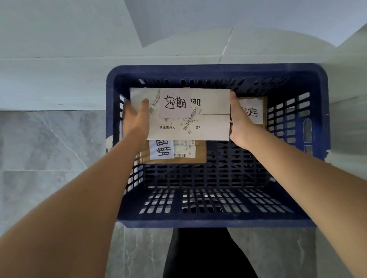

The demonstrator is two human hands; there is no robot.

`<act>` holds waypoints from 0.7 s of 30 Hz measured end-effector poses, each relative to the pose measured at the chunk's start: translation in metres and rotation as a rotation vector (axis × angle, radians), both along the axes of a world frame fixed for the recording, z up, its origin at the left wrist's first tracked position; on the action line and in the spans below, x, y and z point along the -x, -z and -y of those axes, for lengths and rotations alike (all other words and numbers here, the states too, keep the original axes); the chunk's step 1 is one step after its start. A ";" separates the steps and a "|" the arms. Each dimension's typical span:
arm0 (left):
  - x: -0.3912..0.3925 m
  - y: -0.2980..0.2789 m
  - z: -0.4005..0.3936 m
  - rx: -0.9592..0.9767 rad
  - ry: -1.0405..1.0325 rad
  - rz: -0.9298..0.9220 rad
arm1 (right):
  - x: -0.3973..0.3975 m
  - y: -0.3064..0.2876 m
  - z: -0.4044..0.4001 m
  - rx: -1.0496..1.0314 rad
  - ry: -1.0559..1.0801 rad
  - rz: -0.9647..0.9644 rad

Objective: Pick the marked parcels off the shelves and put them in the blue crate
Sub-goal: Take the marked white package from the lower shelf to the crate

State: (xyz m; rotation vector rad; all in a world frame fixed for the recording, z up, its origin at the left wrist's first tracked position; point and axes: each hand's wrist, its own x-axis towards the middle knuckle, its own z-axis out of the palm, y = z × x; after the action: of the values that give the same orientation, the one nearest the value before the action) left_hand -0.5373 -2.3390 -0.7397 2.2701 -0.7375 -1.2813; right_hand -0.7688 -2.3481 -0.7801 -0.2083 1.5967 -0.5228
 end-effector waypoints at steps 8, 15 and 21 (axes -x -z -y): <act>0.005 -0.046 -0.025 0.047 -0.061 0.053 | -0.014 -0.055 -0.019 0.121 -0.190 -0.166; 0.004 -0.146 -0.079 -0.055 0.446 0.155 | 0.010 -0.168 -0.061 0.402 -0.791 -0.588; 0.014 -0.228 -0.105 -0.037 0.695 0.274 | 0.020 -0.247 -0.089 0.376 -1.194 -0.828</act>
State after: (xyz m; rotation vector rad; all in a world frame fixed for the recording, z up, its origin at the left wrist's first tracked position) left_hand -0.5517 -2.2343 -0.5119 2.3277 -1.7224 -1.2561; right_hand -0.7887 -2.2593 -0.5326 -1.7035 1.7699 0.2734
